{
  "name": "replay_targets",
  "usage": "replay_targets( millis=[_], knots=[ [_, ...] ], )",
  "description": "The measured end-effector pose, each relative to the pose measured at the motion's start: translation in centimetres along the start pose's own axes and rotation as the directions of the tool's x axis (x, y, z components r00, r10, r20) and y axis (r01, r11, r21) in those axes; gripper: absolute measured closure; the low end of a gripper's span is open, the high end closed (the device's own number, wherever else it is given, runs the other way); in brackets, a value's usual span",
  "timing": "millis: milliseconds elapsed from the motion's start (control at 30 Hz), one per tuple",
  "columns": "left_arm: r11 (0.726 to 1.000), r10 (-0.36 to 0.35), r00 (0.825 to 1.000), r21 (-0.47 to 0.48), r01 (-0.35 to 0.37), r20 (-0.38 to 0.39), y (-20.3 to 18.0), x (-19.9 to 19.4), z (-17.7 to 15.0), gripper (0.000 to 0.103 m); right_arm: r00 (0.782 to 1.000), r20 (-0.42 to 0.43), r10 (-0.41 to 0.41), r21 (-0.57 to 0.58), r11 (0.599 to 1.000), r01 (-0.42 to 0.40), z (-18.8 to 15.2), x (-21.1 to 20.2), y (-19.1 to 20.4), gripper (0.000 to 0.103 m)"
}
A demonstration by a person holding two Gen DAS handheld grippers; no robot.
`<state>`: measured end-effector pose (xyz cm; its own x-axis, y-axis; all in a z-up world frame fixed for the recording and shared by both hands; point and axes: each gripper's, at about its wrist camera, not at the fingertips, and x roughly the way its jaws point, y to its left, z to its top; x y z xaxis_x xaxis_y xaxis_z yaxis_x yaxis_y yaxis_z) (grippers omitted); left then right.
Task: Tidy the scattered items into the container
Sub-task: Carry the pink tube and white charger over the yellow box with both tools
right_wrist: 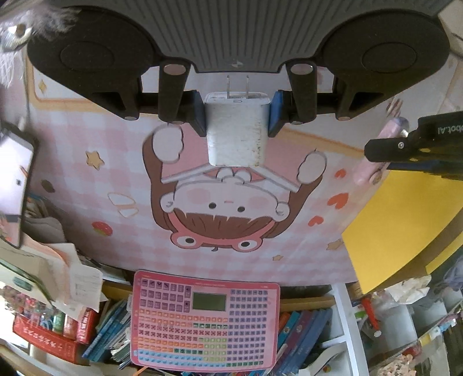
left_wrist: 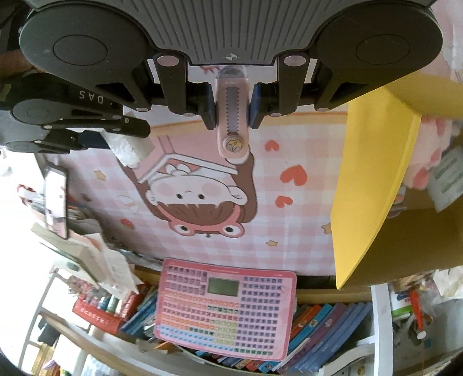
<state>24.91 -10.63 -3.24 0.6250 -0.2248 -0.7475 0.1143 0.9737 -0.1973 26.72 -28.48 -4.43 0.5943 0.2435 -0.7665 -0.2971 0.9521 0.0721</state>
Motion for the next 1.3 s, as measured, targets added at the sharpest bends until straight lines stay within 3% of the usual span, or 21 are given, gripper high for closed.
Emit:
replay_targets(
  millis=[200,500,933,1300],
  knots=[
    [0.996,-0.087,0.996,0.015,0.087,-0.005,0.3,-1.8,-1.4,0.080,0.999,0.009,-0.035,0.017,0.999,0.035,-2.0,-3.2,1.8,0.062],
    [0.987,-0.151,0.988,0.049,0.151,-0.002,4.0,-6.6,-4.4,0.080,0.996,0.017,-0.084,0.022,0.996,0.084,-4.9,-6.5,7.3,0.062],
    [0.983,-0.183,0.983,0.026,0.183,-0.016,11.3,-12.6,-8.6,0.080,0.994,0.035,-0.099,0.030,0.995,0.098,-9.6,-10.3,16.5,0.062],
    [0.982,-0.190,0.982,0.009,0.190,0.014,15.3,-15.9,-10.7,0.080,0.997,0.046,-0.069,-0.014,0.997,0.070,-10.2,-11.5,22.0,0.062]
  ],
)
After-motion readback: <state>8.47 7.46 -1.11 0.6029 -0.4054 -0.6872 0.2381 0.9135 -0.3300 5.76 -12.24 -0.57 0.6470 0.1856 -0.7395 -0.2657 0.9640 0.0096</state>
